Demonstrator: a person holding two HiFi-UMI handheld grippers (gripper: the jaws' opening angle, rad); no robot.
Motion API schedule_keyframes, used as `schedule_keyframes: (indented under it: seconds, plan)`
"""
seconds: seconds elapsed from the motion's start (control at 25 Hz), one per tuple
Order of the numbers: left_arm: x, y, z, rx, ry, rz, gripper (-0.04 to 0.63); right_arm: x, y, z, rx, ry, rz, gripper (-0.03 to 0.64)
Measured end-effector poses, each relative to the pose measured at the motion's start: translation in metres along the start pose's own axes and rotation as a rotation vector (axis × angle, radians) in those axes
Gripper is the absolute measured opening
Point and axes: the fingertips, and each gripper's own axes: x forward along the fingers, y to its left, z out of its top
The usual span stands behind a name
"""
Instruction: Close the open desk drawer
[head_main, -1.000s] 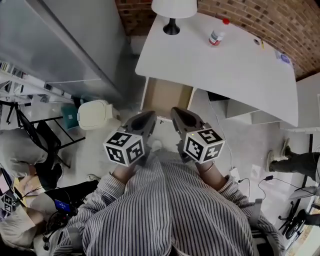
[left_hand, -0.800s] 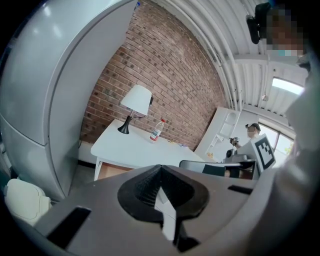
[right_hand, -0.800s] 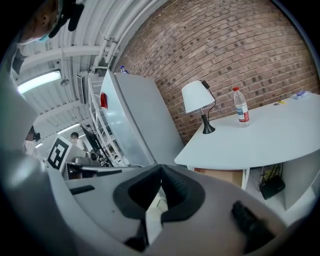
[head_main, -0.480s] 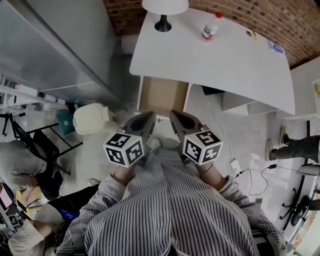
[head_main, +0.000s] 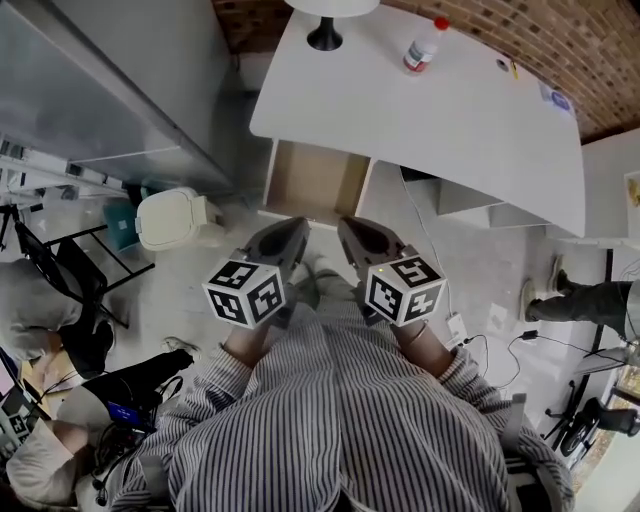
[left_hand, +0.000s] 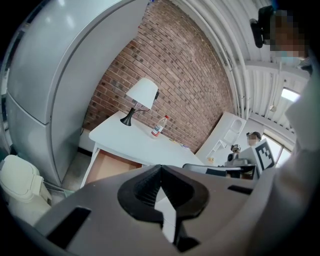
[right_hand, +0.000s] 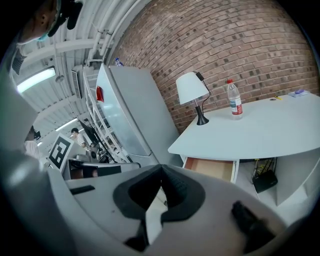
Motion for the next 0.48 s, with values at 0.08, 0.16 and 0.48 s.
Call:
schedule_keyframes:
  seconds: [0.08,0.16,0.48]
  plan:
    - [0.002,0.001,-0.003,-0.015,0.008,0.013,0.012,-0.002,-0.002,-0.002,0.005,0.010,0.008,0.015]
    - [0.005,0.003,-0.007,-0.026,0.017,0.021,0.012,-0.003,-0.005,-0.007,0.020,0.021,0.011,0.015]
    - [0.016,0.019,-0.013,-0.043,0.016,0.058,0.012,0.007,-0.022,-0.019,0.055,0.023,-0.006,0.015]
